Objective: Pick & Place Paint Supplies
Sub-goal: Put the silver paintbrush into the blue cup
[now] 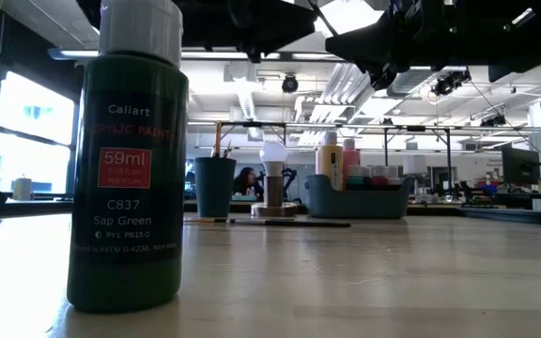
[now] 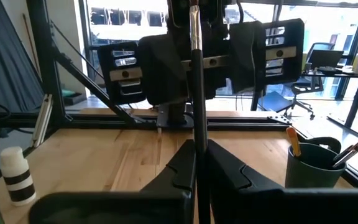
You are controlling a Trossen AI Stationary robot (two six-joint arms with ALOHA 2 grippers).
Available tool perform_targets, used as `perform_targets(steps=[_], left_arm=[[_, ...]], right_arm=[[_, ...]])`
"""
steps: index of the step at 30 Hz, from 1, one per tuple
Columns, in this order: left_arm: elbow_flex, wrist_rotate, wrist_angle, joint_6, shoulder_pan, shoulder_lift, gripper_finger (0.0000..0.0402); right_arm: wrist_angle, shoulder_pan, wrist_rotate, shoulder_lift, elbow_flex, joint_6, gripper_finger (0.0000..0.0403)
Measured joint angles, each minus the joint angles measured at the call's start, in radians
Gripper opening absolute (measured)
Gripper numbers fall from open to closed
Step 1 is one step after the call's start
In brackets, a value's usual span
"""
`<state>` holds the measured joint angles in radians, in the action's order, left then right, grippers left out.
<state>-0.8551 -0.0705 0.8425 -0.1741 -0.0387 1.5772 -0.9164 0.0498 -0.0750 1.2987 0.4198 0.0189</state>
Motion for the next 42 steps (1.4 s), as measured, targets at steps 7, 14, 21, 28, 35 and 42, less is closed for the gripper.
perform_targets(steps=[7, 14, 21, 28, 35, 42], left_arm=[[0.0, -0.063, 0.044, 0.002, 0.0, 0.0, 0.0168], [0.0, -0.096, 0.054, 0.025, 0.0, 0.0, 0.0168], [-0.003, -0.096, 0.053, 0.027, 0.0, 0.0, 0.0168], [-0.053, -0.095, 0.045, 0.074, 0.0, 0.043, 0.0168], [-0.059, -0.092, 0.034, 0.075, 0.0, 0.072, 0.0168], [-0.059, -0.093, 0.05, 0.075, 0.0, 0.071, 0.0168]], right_arm=[[0.012, 0.0, 0.0, 0.0, 0.0, 0.0, 0.0015], [0.009, 0.0, 0.0, 0.0, 0.0, 0.0, 0.0015], [0.007, 0.0, -0.001, 0.0, 0.0, 0.0, 0.0015], [0.007, 0.0, -0.004, 0.0, 0.0, -0.001, 0.0015], [0.007, 0.0, -0.004, 0.0, 0.0, -0.001, 0.0015], [0.007, 0.0, -0.004, 0.0, 0.0, -0.001, 0.0015]])
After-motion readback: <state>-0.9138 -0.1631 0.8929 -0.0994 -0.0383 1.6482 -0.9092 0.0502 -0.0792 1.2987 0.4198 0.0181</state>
